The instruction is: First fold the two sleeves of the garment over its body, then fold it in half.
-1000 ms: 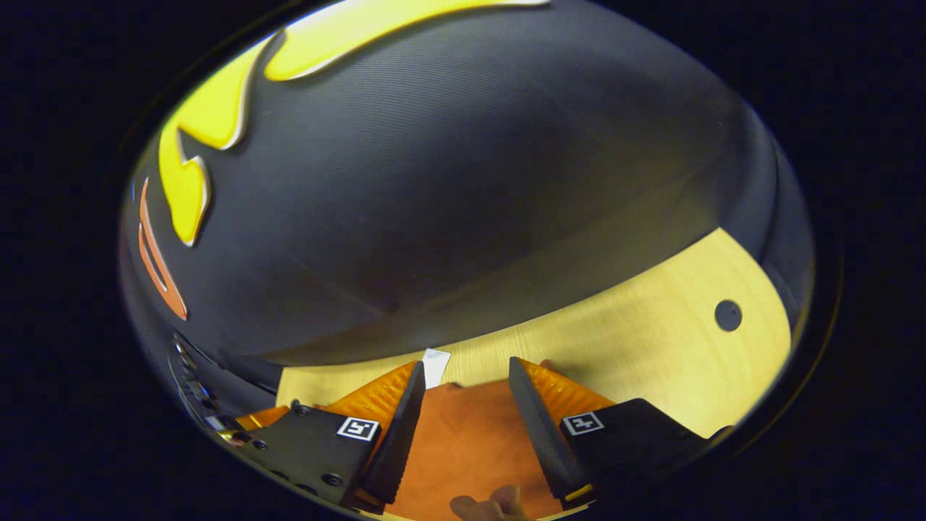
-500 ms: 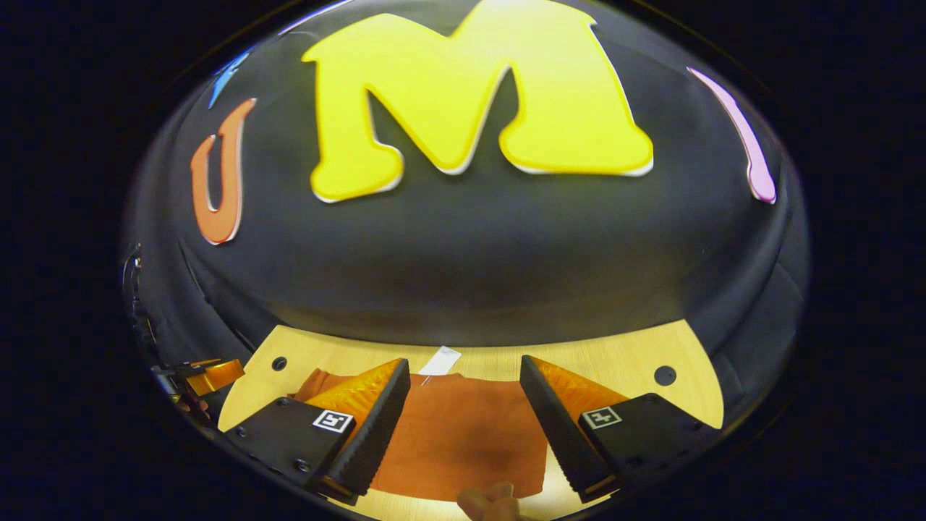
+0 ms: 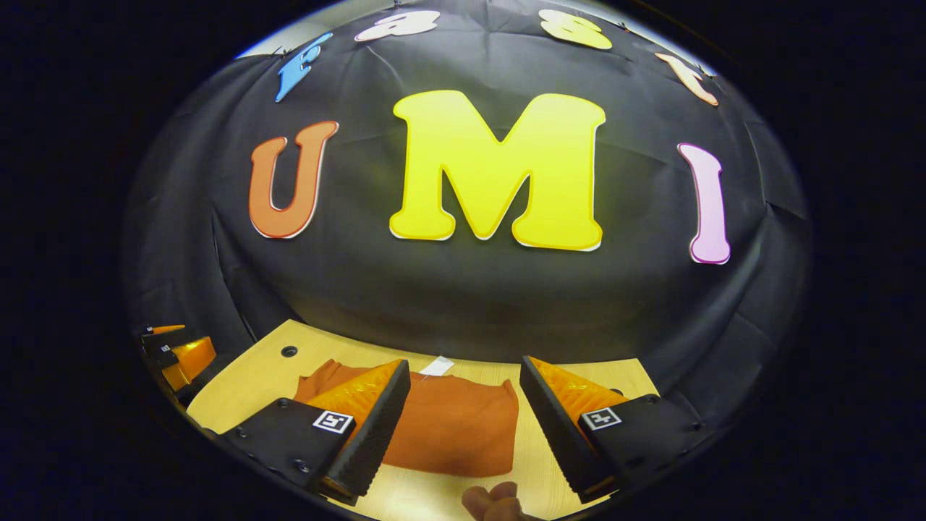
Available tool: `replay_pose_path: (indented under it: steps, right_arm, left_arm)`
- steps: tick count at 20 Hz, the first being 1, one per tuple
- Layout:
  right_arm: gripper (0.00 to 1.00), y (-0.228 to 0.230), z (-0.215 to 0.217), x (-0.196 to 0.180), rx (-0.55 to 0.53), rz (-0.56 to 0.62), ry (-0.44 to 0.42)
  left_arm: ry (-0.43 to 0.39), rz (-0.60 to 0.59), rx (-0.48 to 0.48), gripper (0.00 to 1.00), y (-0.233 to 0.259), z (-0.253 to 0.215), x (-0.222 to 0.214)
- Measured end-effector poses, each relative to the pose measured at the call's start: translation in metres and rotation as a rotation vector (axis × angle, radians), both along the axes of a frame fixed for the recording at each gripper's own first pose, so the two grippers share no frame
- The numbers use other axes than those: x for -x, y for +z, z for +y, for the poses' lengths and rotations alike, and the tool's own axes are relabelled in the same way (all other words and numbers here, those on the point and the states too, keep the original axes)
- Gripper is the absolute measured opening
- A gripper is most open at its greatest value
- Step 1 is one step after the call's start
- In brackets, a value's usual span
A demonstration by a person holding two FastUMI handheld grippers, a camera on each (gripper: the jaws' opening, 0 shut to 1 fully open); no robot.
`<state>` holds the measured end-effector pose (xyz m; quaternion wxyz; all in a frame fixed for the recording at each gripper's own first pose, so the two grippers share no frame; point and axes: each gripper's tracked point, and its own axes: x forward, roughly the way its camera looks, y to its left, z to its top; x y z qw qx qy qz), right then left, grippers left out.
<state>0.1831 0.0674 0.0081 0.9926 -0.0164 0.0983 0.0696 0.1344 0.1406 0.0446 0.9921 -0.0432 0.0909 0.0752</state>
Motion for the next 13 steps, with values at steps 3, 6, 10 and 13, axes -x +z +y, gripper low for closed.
replay_pose_path:
  steps: [3, 6, 10, 13]
  right_arm:
    - [0.97, 0.002, -0.007, 0.042, -0.012, -0.027, -0.006]
    - [0.97, 0.004, -0.018, 0.083, -0.011, -0.069, -0.019]
    - [0.96, -0.002, -0.037, 0.13, -0.082, -0.059, -0.067]
    - [0.96, -0.014, -0.051, 0.147, -0.05, -0.059, -0.09]
  left_arm:
    - [-0.01, -0.046, 0.004, 0.98, 0.015, -0.009, 0.046]
    - [-0.012, -0.082, 0.015, 0.98, 0.018, -0.02, 0.077]
    - [-0.034, -0.114, 0.031, 0.98, 0.021, -0.036, 0.1]
    - [-0.056, -0.141, 0.023, 0.98, 0.029, -0.042, 0.104]
